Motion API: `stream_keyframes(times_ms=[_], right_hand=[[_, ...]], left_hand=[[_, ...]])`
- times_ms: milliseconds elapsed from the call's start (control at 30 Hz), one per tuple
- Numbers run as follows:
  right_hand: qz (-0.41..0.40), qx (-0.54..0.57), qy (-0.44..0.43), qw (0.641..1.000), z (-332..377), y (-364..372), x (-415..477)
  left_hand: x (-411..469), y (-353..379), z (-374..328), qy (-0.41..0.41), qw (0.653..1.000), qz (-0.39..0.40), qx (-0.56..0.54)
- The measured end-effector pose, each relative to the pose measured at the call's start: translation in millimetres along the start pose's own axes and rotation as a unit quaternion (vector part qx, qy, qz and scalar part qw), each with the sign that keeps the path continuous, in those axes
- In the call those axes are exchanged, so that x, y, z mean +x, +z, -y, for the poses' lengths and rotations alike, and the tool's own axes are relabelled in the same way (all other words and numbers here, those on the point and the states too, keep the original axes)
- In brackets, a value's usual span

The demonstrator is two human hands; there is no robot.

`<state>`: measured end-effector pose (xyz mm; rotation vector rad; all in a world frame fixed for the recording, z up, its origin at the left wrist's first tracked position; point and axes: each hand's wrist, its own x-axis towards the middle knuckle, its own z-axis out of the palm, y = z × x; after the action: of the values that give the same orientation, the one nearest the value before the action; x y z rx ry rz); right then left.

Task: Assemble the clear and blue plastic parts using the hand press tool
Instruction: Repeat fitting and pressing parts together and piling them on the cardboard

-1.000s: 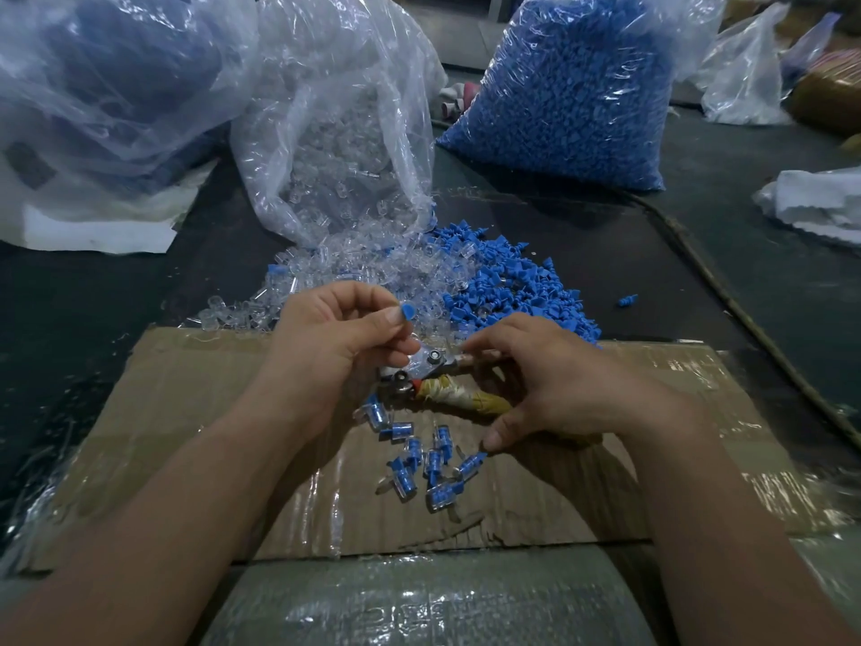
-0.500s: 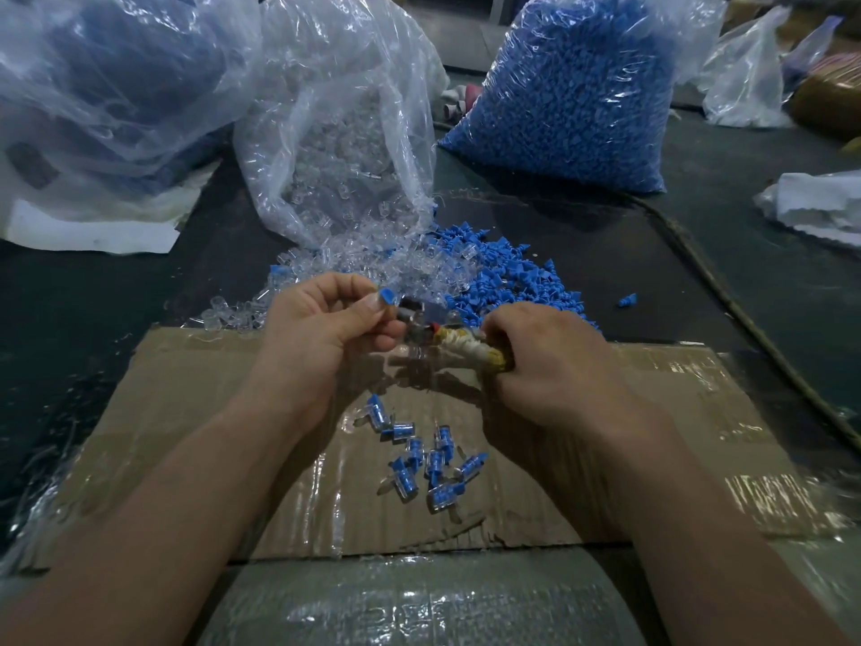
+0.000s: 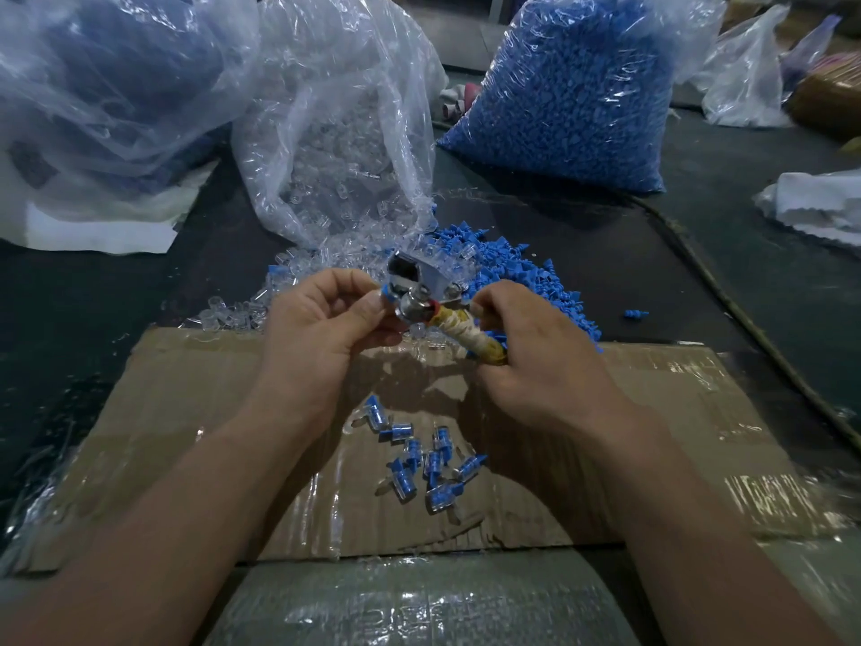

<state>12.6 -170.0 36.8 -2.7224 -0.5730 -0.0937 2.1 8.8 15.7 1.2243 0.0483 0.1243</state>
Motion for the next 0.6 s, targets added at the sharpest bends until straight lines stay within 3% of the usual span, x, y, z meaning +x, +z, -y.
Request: stream_keyframes(times_ms=[333,600], right_hand=[[0.055,0.027,0.002,0.998,2.1,-0.5,0.3],[0.045,0.05,0.01,0.998,5.0,0.0,2.9]], left_hand=[[-4.6,4.2,-3.3,0.016,1.0,-0.008,0.018],[-6.8,5.8,-3.8,0.047,0.995,-0.031,0.085]])
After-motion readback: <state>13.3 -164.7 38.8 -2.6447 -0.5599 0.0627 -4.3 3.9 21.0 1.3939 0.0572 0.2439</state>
